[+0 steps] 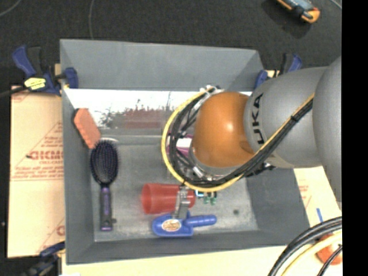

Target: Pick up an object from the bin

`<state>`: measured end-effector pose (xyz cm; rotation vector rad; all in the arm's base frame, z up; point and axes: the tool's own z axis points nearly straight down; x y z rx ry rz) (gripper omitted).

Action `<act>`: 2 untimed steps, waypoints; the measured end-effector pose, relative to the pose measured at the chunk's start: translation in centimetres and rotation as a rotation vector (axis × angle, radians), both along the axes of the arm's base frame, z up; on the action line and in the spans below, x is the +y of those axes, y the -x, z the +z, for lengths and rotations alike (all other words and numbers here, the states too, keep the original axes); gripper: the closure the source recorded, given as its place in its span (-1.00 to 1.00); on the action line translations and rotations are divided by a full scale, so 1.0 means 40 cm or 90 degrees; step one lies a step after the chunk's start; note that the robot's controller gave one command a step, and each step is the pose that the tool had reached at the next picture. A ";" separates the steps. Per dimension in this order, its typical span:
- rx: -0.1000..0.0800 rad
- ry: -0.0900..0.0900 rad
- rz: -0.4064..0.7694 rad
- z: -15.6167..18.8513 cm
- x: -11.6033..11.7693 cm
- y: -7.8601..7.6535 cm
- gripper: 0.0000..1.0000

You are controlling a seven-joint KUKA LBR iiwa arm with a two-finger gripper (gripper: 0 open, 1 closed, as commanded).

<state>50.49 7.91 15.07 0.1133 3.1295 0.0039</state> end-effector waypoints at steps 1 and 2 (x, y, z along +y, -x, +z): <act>0.000 0.001 0.091 0.020 -0.052 0.036 -1.00; 0.007 0.001 0.081 0.061 -0.048 0.035 -1.00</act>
Offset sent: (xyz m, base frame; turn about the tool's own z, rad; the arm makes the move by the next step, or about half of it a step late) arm 0.0051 -0.0045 0.1691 -0.0246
